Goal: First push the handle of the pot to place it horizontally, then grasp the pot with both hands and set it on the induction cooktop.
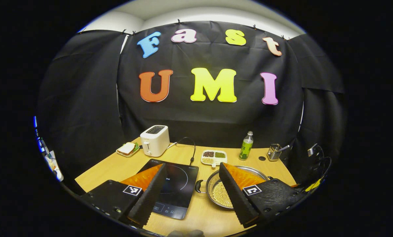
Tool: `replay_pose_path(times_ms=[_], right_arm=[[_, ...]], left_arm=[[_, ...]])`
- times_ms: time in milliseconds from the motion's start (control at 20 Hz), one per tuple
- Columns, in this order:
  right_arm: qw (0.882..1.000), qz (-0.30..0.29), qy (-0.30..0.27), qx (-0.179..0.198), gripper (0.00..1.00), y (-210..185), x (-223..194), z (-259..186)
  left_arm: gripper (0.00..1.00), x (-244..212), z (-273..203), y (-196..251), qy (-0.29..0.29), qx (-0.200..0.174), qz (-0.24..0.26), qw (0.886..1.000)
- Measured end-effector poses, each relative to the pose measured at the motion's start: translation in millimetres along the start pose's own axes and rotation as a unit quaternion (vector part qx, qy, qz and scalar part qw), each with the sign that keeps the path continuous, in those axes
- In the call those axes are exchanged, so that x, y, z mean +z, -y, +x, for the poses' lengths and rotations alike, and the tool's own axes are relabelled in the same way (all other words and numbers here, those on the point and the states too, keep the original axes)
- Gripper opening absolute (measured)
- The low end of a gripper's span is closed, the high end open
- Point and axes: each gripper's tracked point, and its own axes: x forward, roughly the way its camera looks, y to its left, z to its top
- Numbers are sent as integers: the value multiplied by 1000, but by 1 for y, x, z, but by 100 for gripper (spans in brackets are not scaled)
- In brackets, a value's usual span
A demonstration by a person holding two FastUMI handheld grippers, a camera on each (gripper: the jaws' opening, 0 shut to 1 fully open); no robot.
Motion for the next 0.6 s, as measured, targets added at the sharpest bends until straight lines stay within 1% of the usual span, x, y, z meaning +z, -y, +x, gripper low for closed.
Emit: replay_pose_path(times_ms=[50,100,250,300,400,600], right_arm=[[1000,14,6,3,43,-3,0,-5],[1000,24,12,2,60,-4,0,-7],[999,44,28,-15,80,-2,1,-12],[998,49,32,-26,84,1,3,-13],[998,53,35,-31,83,-2,7,-13],[997,50,41,-29,84,-8,22,-6]], left_arm=[[96,-5,4,0,-4,-8,1,1000],[95,-12,8,0,-9,-13,4,1000],[95,-36,21,3,-31,-34,16,999],[96,-42,25,3,-38,-38,20,998],[96,-59,36,4,-51,-46,18,997],[96,-88,63,7,-84,-50,10,995]])
